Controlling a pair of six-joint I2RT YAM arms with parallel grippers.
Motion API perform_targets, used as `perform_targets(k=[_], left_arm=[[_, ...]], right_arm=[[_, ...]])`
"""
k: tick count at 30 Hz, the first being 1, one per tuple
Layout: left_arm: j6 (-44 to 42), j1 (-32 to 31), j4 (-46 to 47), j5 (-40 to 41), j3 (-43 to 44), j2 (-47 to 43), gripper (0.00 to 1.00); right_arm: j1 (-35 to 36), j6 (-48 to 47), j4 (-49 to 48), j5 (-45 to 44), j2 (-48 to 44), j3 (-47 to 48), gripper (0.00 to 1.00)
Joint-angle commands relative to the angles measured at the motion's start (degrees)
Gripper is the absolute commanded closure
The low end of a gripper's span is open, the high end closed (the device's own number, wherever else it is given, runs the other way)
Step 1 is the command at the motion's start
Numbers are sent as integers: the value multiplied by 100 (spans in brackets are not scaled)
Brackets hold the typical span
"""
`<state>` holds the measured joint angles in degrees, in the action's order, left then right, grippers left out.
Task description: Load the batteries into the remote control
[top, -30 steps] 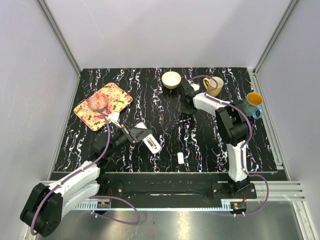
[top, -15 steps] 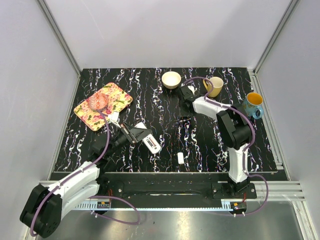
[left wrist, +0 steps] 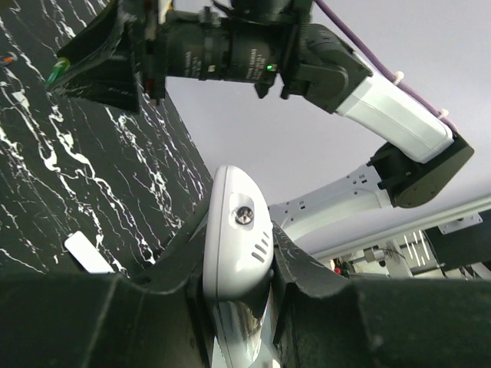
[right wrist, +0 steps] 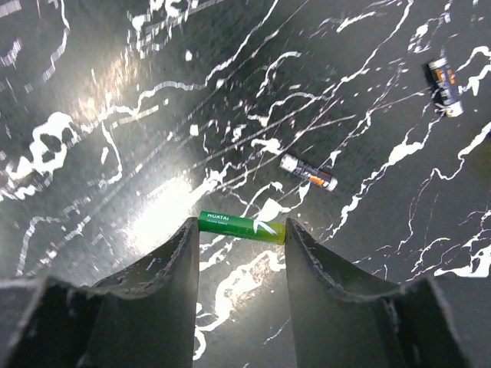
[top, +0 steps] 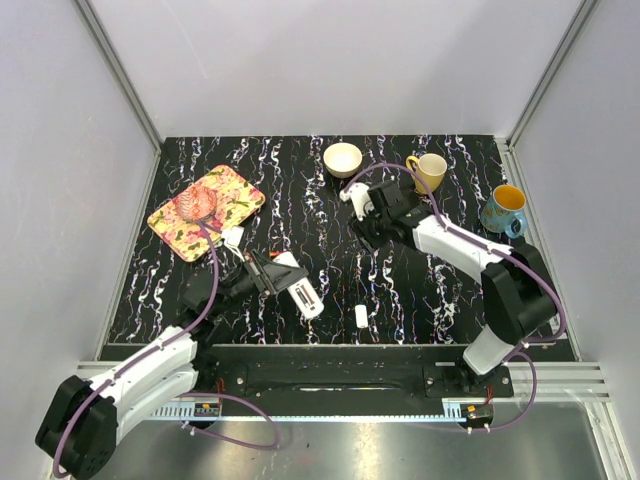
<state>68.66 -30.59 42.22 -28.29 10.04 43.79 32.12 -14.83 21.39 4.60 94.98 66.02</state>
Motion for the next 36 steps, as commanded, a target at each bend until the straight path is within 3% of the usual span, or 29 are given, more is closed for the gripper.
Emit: perform_targets(k=[1,10,20,23,25,29,32,33,36], left_arm=[[-134,-96,472,-176,7,-186,100],[-99,-96,560,-80,-205,-362,100],[-99,-96,533,-36,-205,-318,100],[-99,-105,481,-27,-196,-327,100],[-99,-96,428,-10,-187,-336,100],[-108,-96,174,70,-117,-345,100],[-90,-96,33,157,-99,-389,100],[-90,-96,-3,227,-99,-415,100],[-107,-105,-152,350,-99,-468,100]], right_arm=[[49,-1320,-162,-150,-32,-484,100],[40,-1444,-73,400,-103,-704,100],[40,-883,-836,323,-260,-1012,100],[49,336,-883,-738,-191,-602,100],[31,1742,-629,-1632,-85,-267,100],[31,3852,320,-2226,3,393,100],[40,6126,1327,-3147,11,587,100],[40,7342,1681,-3402,47,648,100],[31,8773,2668,-3248,371,930,100]])
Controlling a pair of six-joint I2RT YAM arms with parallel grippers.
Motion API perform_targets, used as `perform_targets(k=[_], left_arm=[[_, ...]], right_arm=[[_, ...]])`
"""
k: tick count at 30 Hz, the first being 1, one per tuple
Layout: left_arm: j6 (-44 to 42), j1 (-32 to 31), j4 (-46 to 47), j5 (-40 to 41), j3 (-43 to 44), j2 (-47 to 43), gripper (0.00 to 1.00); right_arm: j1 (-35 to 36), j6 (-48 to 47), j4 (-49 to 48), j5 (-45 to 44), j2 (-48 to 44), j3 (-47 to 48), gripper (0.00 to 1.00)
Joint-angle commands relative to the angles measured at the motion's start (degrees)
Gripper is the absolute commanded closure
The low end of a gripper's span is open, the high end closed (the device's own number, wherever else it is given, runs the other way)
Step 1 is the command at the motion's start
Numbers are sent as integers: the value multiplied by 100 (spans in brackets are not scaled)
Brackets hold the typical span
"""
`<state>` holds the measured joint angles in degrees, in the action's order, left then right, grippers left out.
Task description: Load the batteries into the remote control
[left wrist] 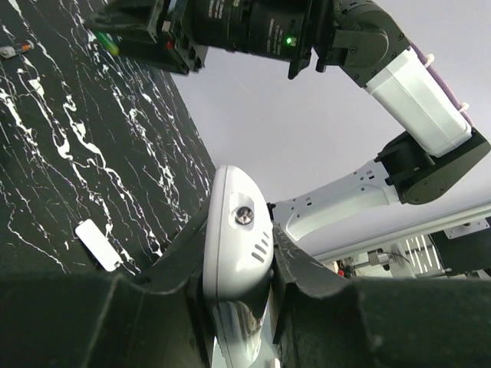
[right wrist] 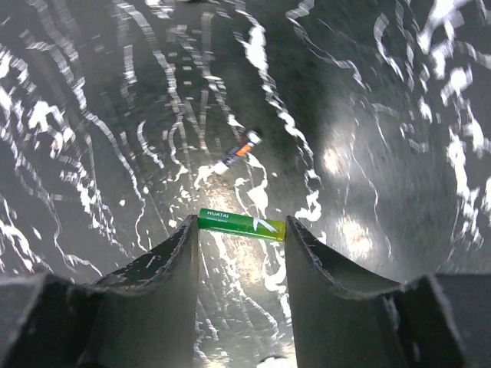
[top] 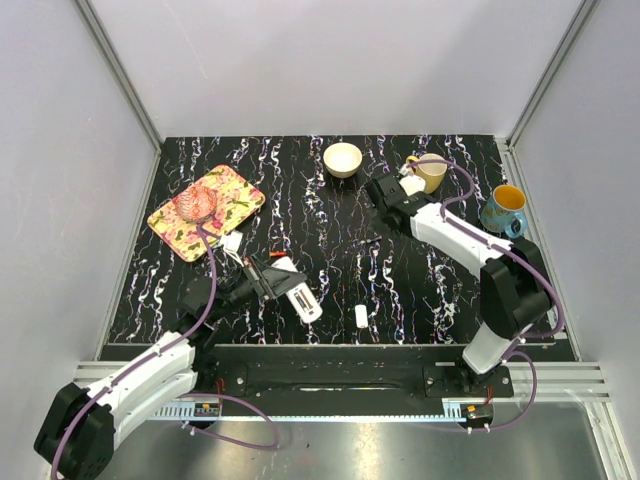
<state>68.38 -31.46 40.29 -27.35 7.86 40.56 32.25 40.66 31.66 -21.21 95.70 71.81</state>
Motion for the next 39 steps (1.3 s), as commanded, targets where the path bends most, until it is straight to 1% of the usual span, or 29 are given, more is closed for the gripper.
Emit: perform_targets(k=[1,3,5,11,15,19,20,21,24,25,27,30,31,34,35,38,39], left_arm=[[-88,-9,14,283,128,-153,100],[-79,-9,-30,344,128,-171,100],[-70,-9,-56,353,128,-171,100],[-114,-9,-145,450,93,-250,100],[-141,-9,-232,512,93,-268,100],[-132,-9,-136,503,93,-127,100],[-123,-9,-84,486,93,-101,100],[-123,-9,-74,468,102,-100,100],[-132,-9,-83,485,93,-83,100],[-132,-9,-83,477,93,-92,100],[-123,-18,-118,459,102,-109,100],[-132,-9,-153,442,93,-109,100],[-149,-18,-171,450,102,-127,100],[-149,-9,-294,442,128,-136,100],[-167,-9,-294,450,128,-144,100],[-176,-9,-294,468,146,-136,100],[-185,-9,-294,459,155,-136,100]], right_arm=[[27,3437,1720,-561,387,377,100],[27,3911,1791,-263,563,325,100],[27,4298,1747,-156,703,211,100],[88,5073,1685,30,854,-193,100],[141,5118,1694,-198,889,-334,100],[150,4907,1686,-278,1126,-317,100],[141,4820,1651,-261,1152,-343,98],[141,4750,1624,-208,1179,-343,79],[141,4626,1598,-129,1249,-352,68],[141,4608,1580,-120,1241,-361,63],[141,4556,1589,-137,1214,-378,58],[133,4415,1606,-68,1048,-370,48],[141,4371,1624,-6,925,-326,42],[159,4178,1703,117,653,-273,33],[159,4065,1703,126,582,-273,28],[159,3924,1826,179,336,-282,24],[159,3862,1844,170,257,-290,25]])
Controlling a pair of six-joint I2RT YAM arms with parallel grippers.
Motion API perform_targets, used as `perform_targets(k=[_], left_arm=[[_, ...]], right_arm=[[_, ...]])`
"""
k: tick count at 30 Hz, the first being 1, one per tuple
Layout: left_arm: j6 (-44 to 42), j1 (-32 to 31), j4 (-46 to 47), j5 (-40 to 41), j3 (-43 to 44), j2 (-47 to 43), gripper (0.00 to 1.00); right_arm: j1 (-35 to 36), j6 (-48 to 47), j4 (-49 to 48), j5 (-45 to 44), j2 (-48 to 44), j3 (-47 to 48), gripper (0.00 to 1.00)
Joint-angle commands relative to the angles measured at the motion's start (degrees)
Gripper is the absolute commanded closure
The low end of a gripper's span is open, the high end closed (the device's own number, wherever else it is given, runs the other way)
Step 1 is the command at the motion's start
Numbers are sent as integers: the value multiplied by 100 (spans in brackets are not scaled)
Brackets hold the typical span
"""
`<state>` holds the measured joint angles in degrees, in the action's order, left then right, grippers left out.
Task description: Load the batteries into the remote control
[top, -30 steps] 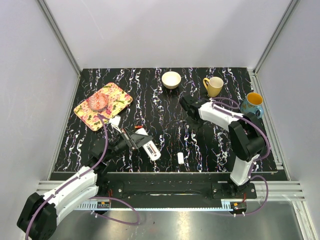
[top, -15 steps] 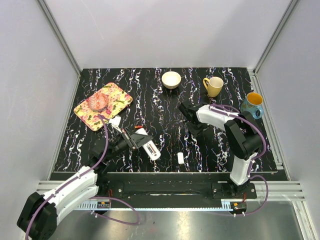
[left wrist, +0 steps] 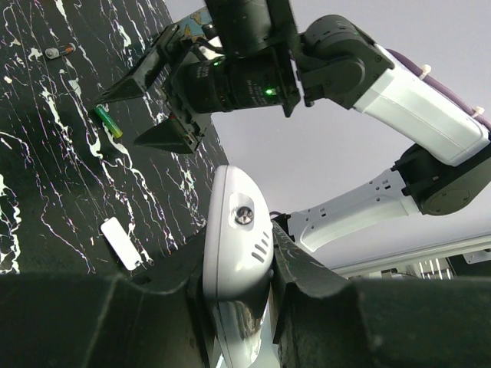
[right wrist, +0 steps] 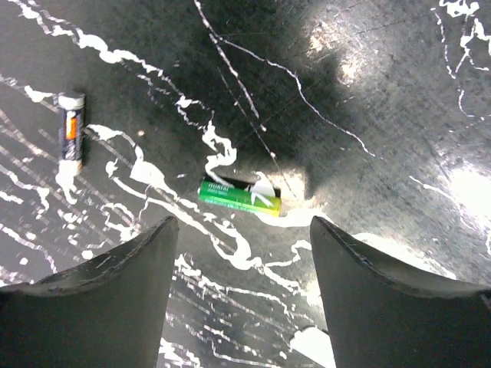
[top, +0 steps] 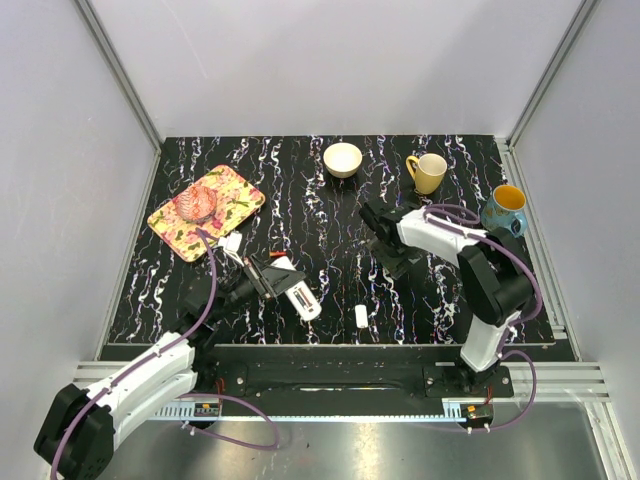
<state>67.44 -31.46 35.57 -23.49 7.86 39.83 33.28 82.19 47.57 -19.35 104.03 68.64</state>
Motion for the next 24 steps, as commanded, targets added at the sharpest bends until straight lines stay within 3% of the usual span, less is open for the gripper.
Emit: perform_targets(k=[1,4,6,7,8,11,15,19,24], left_arm=[[-91,-9,169,72,163,-81,100],[-108,-9,91,72,190,-168,100],[-187,-18,-50,116,199,-221,100],[-196,-18,-68,116,190,-265,100],[-214,-9,-59,116,181,-283,100],[-240,-9,2,134,129,-310,100],[-170,-9,265,90,-21,-283,100],[-161,-9,354,19,-48,-213,100],[-205,-18,240,54,-30,-239,100]], right_arm=[[73,-379,287,-68,-768,35,25],[170,-1474,62,-463,-1190,131,25],[214,-3010,-273,-491,-1349,115,27],[197,-3695,-884,-316,-1541,-68,28],[197,-5085,-1247,364,-1674,-236,30],[197,-6718,-2128,1194,-2000,-825,32],[197,-7533,-1840,1434,-1448,-669,39],[205,-7675,-1733,1698,-815,-379,56],[205,-7621,-1936,1523,-691,-185,56]])
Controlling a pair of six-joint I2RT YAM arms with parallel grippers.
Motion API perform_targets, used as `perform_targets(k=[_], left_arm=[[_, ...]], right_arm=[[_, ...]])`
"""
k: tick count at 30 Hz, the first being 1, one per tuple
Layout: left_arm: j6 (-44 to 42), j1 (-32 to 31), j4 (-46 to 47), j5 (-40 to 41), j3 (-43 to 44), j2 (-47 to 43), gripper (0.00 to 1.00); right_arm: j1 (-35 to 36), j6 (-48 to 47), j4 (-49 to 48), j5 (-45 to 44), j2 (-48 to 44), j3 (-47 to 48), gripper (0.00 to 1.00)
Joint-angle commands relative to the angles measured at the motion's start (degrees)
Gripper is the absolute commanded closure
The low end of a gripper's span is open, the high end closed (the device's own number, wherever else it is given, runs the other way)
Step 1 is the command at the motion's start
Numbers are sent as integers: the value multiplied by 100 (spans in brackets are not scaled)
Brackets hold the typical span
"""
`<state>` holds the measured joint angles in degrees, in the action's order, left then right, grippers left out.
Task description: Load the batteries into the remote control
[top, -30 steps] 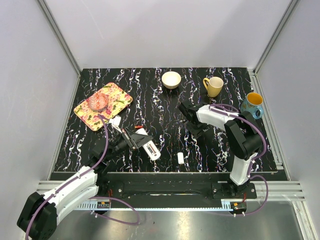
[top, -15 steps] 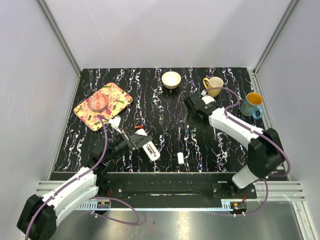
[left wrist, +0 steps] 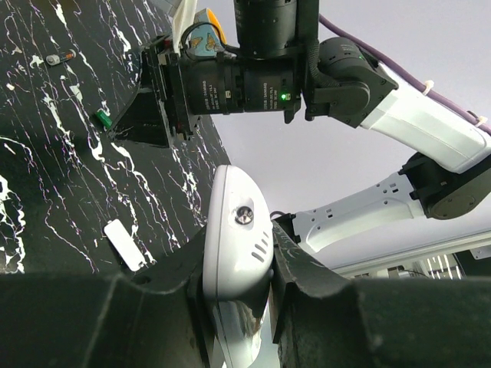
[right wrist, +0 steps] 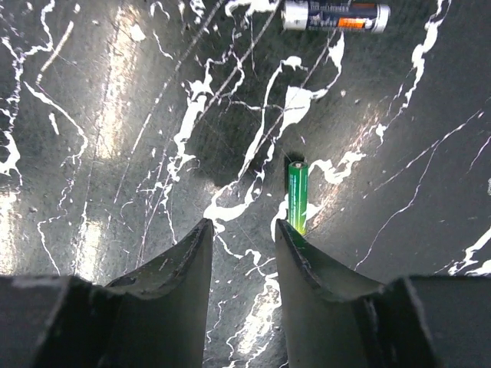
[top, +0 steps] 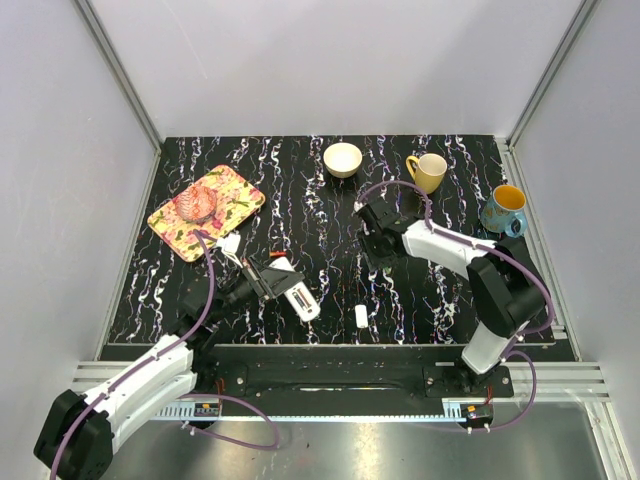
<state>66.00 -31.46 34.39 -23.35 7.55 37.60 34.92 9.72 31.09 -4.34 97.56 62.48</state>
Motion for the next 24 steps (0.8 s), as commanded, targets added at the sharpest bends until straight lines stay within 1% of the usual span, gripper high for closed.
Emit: perform_targets(k=[1,6,8,12,24], left_arm=[[-87,-9,323,50,9,-16,100],[-140,-18,288,68,36,10,100],[-166,-9,279,77,45,28,100],[-175,-9,322,15,62,124,100],[-192,-18,454,-2,97,309,100]], right_arm=[[42,-487,-253,-49,69,536,56],[24,-690,-95,-339,290,774,53],[-54,-708,-68,-383,360,819,53],[-301,-611,-190,-226,475,688,56],[-407,-585,-411,-58,650,432,57]])
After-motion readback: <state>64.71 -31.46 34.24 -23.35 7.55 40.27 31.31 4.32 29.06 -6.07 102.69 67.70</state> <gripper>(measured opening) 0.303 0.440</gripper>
